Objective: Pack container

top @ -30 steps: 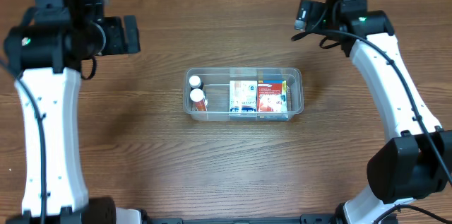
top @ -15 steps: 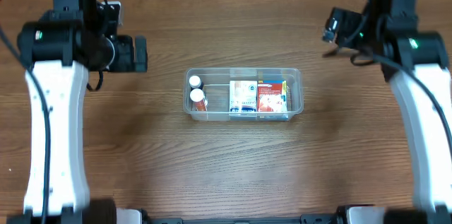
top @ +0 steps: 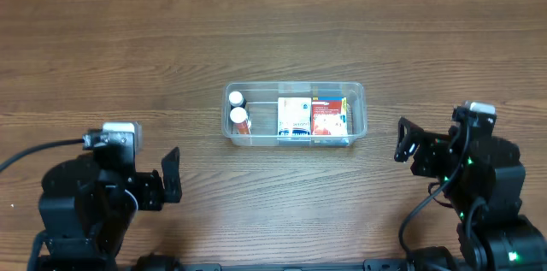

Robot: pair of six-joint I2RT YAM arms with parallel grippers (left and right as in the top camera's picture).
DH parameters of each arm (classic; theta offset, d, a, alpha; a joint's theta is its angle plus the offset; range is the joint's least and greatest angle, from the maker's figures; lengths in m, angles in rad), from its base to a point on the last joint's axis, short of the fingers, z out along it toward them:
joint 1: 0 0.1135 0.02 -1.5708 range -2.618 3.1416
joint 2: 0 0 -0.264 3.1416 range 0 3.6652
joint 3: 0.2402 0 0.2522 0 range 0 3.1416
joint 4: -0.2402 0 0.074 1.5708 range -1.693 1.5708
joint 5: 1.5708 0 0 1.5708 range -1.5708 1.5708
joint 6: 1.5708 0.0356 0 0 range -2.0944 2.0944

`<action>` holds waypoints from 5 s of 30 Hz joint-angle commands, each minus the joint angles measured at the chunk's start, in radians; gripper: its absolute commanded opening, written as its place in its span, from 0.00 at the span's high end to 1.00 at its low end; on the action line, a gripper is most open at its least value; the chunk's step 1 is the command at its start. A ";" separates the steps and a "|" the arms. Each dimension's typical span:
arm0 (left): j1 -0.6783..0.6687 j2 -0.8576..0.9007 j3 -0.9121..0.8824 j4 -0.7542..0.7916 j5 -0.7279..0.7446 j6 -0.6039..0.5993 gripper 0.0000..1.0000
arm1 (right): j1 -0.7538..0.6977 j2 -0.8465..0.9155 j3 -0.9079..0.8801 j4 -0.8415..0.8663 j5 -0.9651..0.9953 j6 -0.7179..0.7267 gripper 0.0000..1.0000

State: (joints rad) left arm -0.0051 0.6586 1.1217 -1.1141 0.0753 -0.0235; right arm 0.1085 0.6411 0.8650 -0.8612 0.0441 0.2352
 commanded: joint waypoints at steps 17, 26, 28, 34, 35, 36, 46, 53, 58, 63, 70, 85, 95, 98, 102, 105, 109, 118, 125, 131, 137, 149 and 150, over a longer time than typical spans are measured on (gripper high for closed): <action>-0.003 -0.011 -0.033 -0.124 0.003 -0.018 0.00 | 0.035 -0.027 -0.009 -0.092 0.018 -0.004 0.00; -0.003 -0.011 -0.033 -0.124 0.003 -0.018 0.00 | 0.033 -0.375 -0.312 0.143 -0.002 -0.140 0.00; -0.003 -0.011 -0.033 -0.124 0.003 -0.018 0.00 | 0.024 -0.466 -0.417 0.251 -0.002 -0.140 0.00; -0.003 -0.011 -0.033 -0.124 0.003 -0.018 0.00 | -0.027 -0.610 -0.669 0.633 -0.088 -0.277 0.00; -0.003 -0.011 -0.033 -0.124 0.003 -0.018 0.00 | -0.039 -0.620 -0.697 0.679 -0.091 -0.293 0.00; -0.003 -0.011 -0.033 -0.124 0.003 -0.018 0.00 | -0.051 -0.628 -0.724 0.720 -0.090 -0.296 0.00; -0.003 -0.011 -0.033 -0.124 0.003 -0.018 0.00 | -0.104 -0.638 -0.857 0.791 -0.201 -0.434 0.00; -0.003 -0.011 -0.033 -0.124 0.003 -0.018 0.00 | -0.103 -0.638 -0.857 0.792 -0.203 -0.434 0.00; -0.003 -0.011 -0.033 -0.124 0.003 -0.018 0.00 | -0.103 -0.638 -0.857 0.792 -0.203 -0.434 0.01; -0.003 -0.011 -0.033 -0.124 0.003 -0.018 0.00 | -0.103 -0.638 -0.857 0.792 -0.203 -0.434 0.00; -0.003 -0.011 -0.033 -0.124 0.003 -0.018 0.00 | -0.103 -0.638 -0.857 0.792 -0.203 -0.434 0.00; -0.003 -0.263 -0.362 0.163 -0.057 0.009 0.00 | -0.103 -0.638 -0.857 0.792 -0.203 -0.434 0.00; -0.003 -0.628 -0.908 0.829 -0.080 0.001 0.00 | -0.103 -0.638 -0.857 0.792 -0.203 -0.434 0.00; -0.003 -0.636 -0.983 0.985 -0.118 0.001 0.00 | -0.103 -0.638 -0.857 0.792 -0.203 -0.434 0.00; -0.003 -0.655 -1.080 1.161 -0.200 0.001 0.00 | -0.103 -0.638 -0.857 0.792 -0.203 -0.434 0.00; -0.003 -0.655 -1.118 1.169 -0.213 -0.008 0.00 | -0.103 -0.638 -0.857 0.792 -0.203 -0.434 0.00; -0.003 -0.655 -1.117 1.043 -0.170 -0.010 0.00 | -0.103 -0.638 -0.857 0.792 -0.203 -0.434 0.00; -0.003 -0.655 -1.117 1.043 -0.127 -0.002 0.00 | -0.103 -0.638 -0.857 0.792 -0.203 -0.434 0.00; -0.003 -0.654 -1.117 1.043 -0.127 -0.002 0.00 | -0.103 -0.638 -0.857 0.792 -0.203 -0.434 0.00; -0.003 -0.654 -1.117 1.042 -0.127 -0.002 0.00 | -0.103 -0.638 -0.857 0.792 -0.203 -0.434 0.00; -0.003 -0.654 -1.117 1.043 -0.127 -0.002 0.00 | -0.103 -0.638 -0.857 0.792 -0.203 -0.434 0.00; -0.003 -0.654 -1.117 1.043 -0.127 -0.002 0.00 | -0.103 -0.638 -0.857 0.792 -0.203 -0.434 0.00; -0.003 -0.654 -1.117 1.043 -0.127 -0.002 0.00 | -0.103 -0.638 -0.857 0.792 -0.203 -0.434 0.00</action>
State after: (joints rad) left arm -0.0051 0.0151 0.0082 -0.0750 -0.0635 -0.0231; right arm 0.0078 0.0120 0.0181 -0.0750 -0.1535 -0.1955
